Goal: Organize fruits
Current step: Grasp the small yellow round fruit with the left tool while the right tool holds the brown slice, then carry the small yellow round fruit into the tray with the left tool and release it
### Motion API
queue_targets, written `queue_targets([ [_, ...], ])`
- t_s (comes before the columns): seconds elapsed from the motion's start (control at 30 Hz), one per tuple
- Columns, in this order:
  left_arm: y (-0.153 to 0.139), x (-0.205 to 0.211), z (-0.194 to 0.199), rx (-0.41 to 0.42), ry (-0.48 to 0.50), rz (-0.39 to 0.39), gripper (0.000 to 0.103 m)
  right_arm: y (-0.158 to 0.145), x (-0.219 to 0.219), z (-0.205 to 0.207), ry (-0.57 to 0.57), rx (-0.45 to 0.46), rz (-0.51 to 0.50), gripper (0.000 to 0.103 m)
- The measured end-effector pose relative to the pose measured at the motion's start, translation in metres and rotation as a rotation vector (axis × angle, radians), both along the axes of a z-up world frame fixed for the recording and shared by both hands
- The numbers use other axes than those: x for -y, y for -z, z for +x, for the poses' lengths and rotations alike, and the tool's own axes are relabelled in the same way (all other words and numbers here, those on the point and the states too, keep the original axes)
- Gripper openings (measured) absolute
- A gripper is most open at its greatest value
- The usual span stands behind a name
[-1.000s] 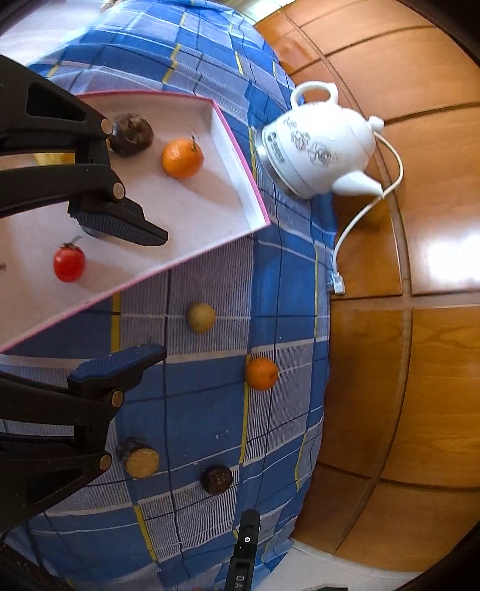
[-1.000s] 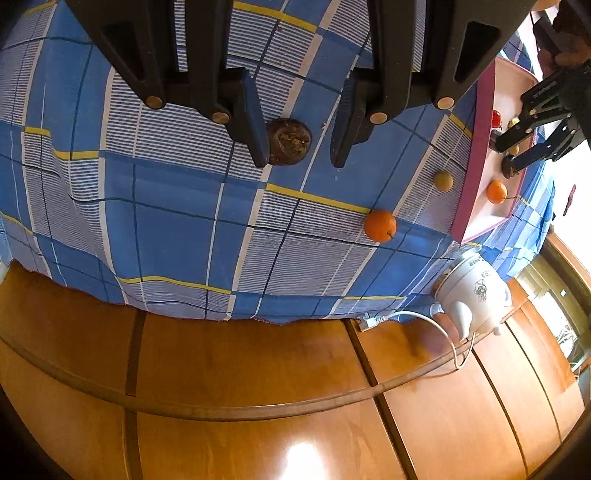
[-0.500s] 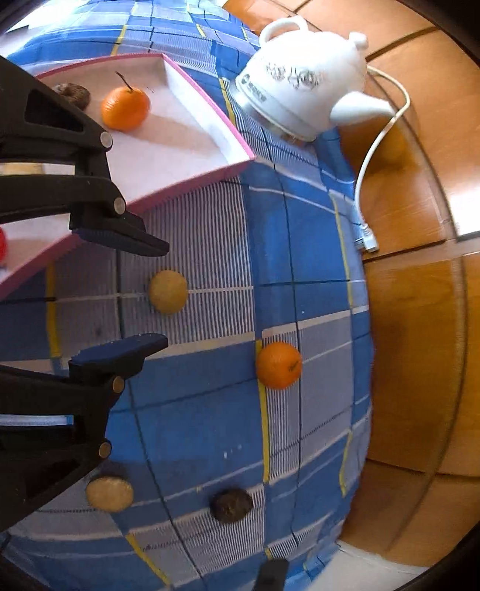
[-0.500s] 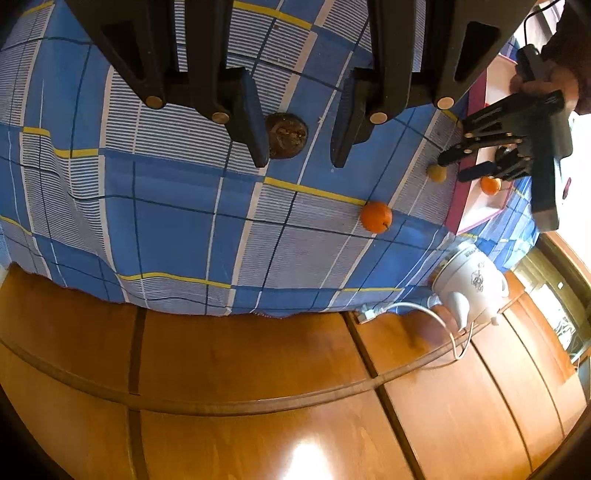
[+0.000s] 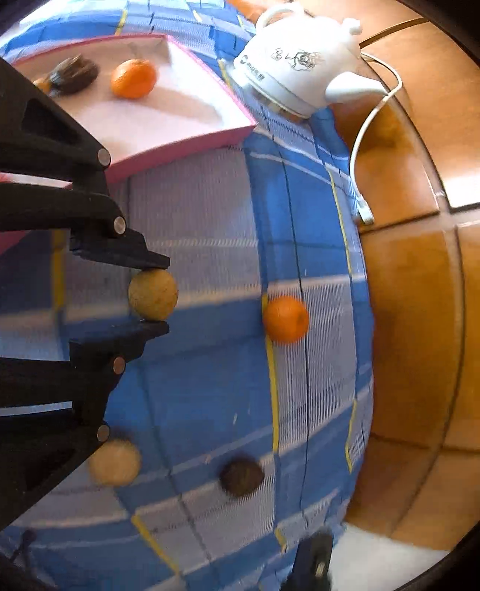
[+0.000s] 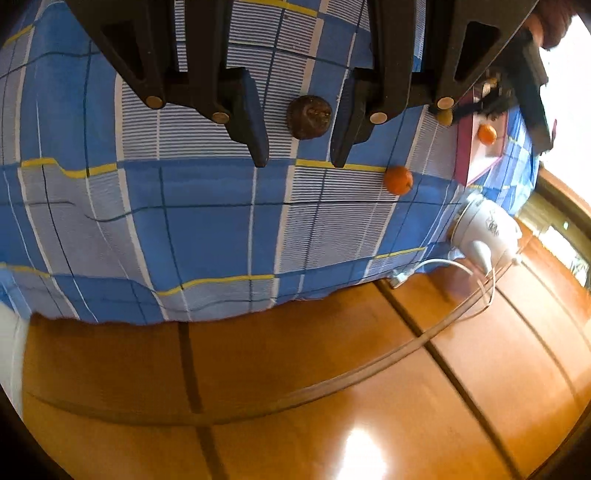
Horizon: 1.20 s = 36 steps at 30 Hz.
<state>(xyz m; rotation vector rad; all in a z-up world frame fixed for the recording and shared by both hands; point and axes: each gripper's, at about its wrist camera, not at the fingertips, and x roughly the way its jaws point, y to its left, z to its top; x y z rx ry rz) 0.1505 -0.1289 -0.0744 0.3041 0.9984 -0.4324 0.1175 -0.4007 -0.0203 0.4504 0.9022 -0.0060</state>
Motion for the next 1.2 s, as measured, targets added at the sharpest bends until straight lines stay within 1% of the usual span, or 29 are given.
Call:
queue_targets([
  [0.1,-0.001,0.002,-0.023,-0.007,-0.001,-0.035,0.028,0.008,-0.002,0.002,-0.015,-0.028,0.017,0.035],
  [0.17,0.002,0.002,-0.035,-0.015,-0.009,-0.048,0.028,0.013,-0.007,0.003,-0.037,-0.048,0.010,0.035],
  [0.23,0.004,0.003,-0.051,-0.013,-0.007,-0.050,0.028,0.020,-0.015,0.005,-0.070,-0.070,-0.003,0.035],
  [0.4,0.012,0.009,-0.081,-0.010,0.036,-0.054,0.028,0.034,-0.034,0.010,-0.144,-0.116,-0.051,0.036],
  [0.47,0.017,0.010,-0.086,-0.015,0.041,-0.051,0.029,0.041,-0.038,0.012,-0.171,-0.134,-0.044,0.038],
  [0.53,0.016,0.010,-0.088,0.001,0.038,-0.054,0.029,0.046,-0.042,0.013,-0.189,-0.147,-0.055,0.040],
  [0.6,0.016,0.010,-0.088,-0.005,0.038,-0.068,0.029,0.051,-0.046,0.015,-0.198,-0.155,-0.078,0.045],
  [0.67,0.017,0.009,-0.088,-0.003,0.031,-0.080,0.029,0.055,-0.050,0.016,-0.211,-0.157,-0.095,0.046],
  [0.73,0.017,0.009,-0.088,0.001,0.024,-0.090,0.029,0.058,-0.056,0.017,-0.230,-0.156,-0.126,0.050],
  [0.8,0.018,0.009,-0.088,0.011,0.023,-0.100,0.029,0.060,-0.062,0.018,-0.248,-0.151,-0.161,0.059],
  [0.93,0.018,0.009,-0.089,0.026,0.012,-0.110,0.029,0.065,-0.068,0.020,-0.266,-0.147,-0.219,0.059],
  [1.03,0.019,0.010,-0.089,0.037,0.007,-0.110,0.029,0.071,-0.071,0.023,-0.278,-0.160,-0.239,0.059],
  [1.13,0.020,0.009,-0.088,0.035,-0.002,-0.122,0.029,0.079,-0.077,0.025,-0.298,-0.179,-0.283,0.059],
  [1.17,0.020,0.008,-0.087,0.034,-0.004,-0.124,0.029,0.079,-0.079,0.025,-0.300,-0.179,-0.306,0.058],
  [1.2,0.020,0.009,-0.087,0.036,-0.005,-0.126,0.029,0.079,-0.081,0.025,-0.297,-0.180,-0.342,0.047],
])
